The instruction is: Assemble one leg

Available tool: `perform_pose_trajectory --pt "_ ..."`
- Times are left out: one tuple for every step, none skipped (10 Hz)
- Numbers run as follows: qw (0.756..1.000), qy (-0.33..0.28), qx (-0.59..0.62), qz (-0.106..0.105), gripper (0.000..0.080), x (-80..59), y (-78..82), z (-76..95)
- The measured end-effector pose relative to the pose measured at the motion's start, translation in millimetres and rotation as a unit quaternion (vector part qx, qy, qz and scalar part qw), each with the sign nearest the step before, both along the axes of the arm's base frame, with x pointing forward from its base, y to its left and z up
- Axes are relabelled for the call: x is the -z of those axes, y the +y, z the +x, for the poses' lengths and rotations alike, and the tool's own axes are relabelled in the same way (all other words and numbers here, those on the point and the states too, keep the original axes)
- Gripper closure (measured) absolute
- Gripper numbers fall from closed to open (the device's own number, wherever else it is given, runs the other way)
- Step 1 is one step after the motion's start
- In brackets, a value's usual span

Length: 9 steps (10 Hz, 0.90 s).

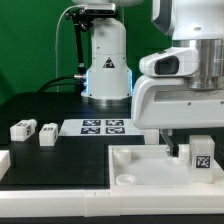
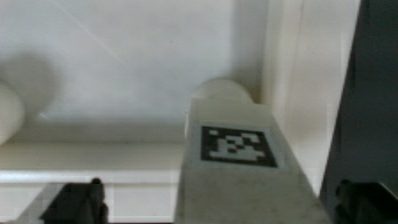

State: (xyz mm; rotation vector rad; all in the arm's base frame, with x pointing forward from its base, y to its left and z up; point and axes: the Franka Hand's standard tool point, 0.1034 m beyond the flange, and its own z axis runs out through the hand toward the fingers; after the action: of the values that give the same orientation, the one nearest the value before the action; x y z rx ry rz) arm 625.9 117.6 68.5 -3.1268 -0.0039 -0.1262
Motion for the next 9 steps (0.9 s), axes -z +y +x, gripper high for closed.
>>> perform_pose_trajectory --pt "1.000 0.000 0.000 0.000 0.0246 0.0 -0.2 0.0" --pt "1.000 0.000 0.005 0.001 0.0246 0.0 -0.2 0.0" --pt "1.000 0.000 0.017 0.001 0.0434 0.0 -0.2 0.0" --pt "1.000 0.000 0.017 0.001 0.0508 0.0 -0.3 0.0" --pt "1.000 0.000 0.018 0.001 0.0508 0.0 -0.3 0.0" --pt "0.999 0.001 0.046 0.004 0.0508 0.0 -0.1 0.0" --pt "0.989 0.003 0.145 0.014 0.0508 0.3 -0.2 -0.3" --pt "0.984 0.003 0.175 0.016 0.0508 0.6 -0.1 -0.6" --pt "0.962 0.001 0.272 0.027 0.0508 1.5 -0.6 -0.9"
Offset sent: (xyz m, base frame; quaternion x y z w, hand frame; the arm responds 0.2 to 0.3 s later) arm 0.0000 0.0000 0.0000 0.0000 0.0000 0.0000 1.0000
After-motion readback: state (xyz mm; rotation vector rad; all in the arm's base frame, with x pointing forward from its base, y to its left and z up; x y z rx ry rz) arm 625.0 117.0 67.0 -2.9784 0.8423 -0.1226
